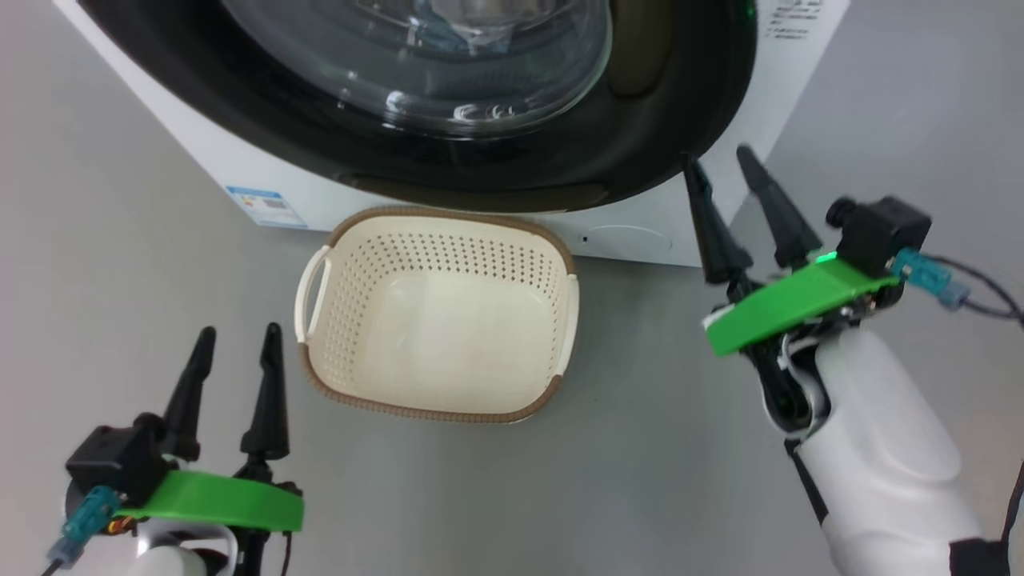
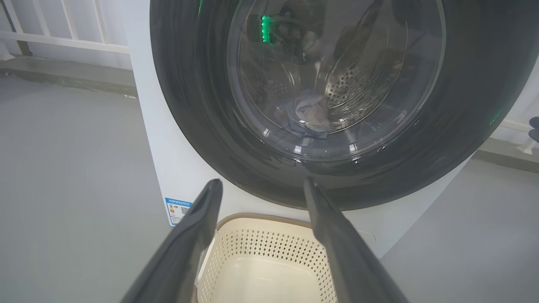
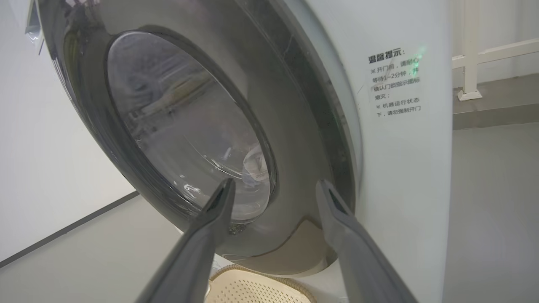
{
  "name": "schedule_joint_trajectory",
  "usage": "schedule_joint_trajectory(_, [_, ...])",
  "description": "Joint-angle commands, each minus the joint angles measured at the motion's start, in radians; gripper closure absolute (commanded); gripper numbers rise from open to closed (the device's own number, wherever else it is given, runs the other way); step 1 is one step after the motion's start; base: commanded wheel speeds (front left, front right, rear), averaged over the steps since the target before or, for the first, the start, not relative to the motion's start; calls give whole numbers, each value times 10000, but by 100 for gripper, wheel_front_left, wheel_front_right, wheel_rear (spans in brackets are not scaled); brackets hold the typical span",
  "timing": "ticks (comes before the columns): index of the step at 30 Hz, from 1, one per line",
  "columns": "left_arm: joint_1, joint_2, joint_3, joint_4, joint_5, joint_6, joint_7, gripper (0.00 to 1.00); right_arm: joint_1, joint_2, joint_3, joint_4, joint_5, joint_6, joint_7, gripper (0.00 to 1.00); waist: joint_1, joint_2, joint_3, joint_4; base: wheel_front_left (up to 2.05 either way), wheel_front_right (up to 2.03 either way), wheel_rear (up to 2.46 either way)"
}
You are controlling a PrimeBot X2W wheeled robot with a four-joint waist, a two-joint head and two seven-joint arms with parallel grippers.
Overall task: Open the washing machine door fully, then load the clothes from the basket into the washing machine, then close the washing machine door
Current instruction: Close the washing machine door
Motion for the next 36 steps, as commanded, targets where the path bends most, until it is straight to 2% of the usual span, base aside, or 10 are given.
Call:
schedule_joint_trajectory(1, [97, 326, 452, -125, 123, -15, -65, 0, 365, 145, 267, -290, -153, 14, -48, 0, 0, 0, -270, -277, 0, 0, 0])
schedule_joint_trajectory(7, [220, 500, 671, 8, 100, -15, -65, 0, 1132, 4, 287, -284, -207, 14, -48, 0, 0, 0, -571, -753, 0, 0, 0])
schedule_joint_trajectory(18, [477, 726, 1048, 510, 157, -15, -65, 0, 2304, -222, -305, -515, -220, 14, -48, 0, 0, 0, -979, -1633, 0, 0, 0])
schedule_joint_trajectory(36, [917, 924, 1158, 1121, 105, -15, -65, 0, 3674, -651, -348, -762, -249, 14, -48, 0, 0, 0, -1546, -2266, 0, 0, 0])
